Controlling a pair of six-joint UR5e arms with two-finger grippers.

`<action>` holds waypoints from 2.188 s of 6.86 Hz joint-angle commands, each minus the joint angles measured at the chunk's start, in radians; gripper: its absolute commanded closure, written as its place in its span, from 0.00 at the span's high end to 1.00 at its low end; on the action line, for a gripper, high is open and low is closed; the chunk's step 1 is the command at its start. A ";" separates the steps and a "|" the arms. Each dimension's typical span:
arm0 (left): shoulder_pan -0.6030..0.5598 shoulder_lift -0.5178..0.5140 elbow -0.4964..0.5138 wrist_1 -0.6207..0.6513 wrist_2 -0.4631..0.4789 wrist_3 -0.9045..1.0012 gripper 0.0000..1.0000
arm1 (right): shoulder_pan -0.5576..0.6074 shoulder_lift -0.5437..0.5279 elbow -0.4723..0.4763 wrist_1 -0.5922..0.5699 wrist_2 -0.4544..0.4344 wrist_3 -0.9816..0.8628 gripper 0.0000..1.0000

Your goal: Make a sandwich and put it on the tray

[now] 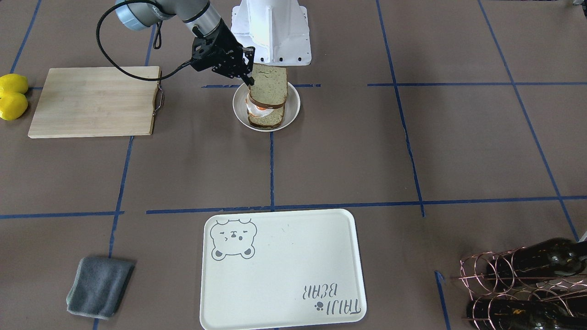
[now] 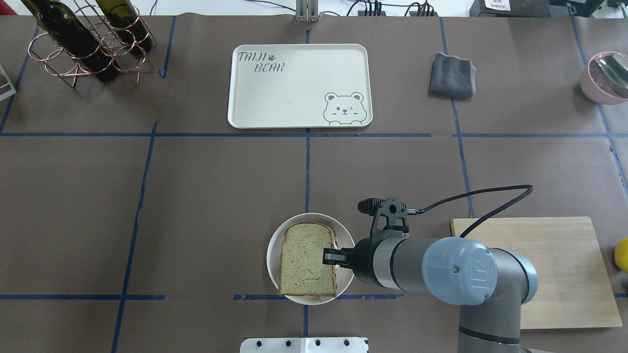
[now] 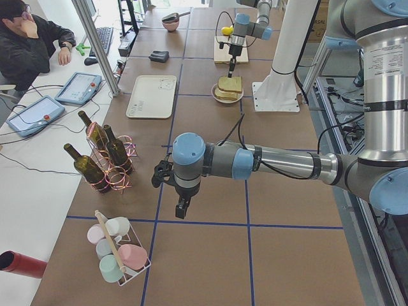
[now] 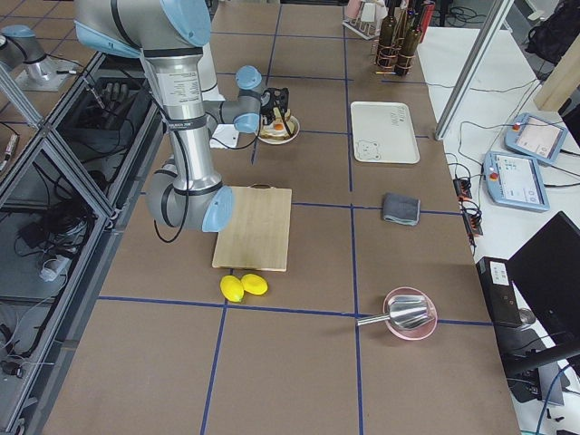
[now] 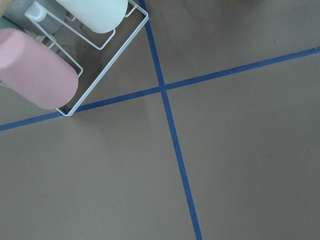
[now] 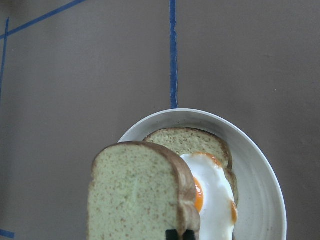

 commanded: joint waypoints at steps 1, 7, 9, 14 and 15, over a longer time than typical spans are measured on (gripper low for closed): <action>0.000 0.000 -0.001 0.000 0.000 0.000 1.00 | -0.006 0.009 -0.036 -0.006 -0.019 0.001 0.00; 0.000 0.000 -0.002 0.000 0.000 0.000 1.00 | 0.006 0.010 -0.043 -0.051 -0.053 0.000 1.00; 0.000 0.000 -0.001 0.000 0.000 0.000 1.00 | 0.040 0.010 -0.005 -0.145 -0.020 -0.014 1.00; 0.000 -0.109 -0.002 -0.073 -0.012 -0.001 1.00 | 0.543 -0.002 0.094 -0.532 0.456 -0.576 1.00; 0.003 -0.124 -0.001 -0.080 -0.018 -0.002 1.00 | 0.656 -0.058 0.091 -0.533 0.544 -0.726 1.00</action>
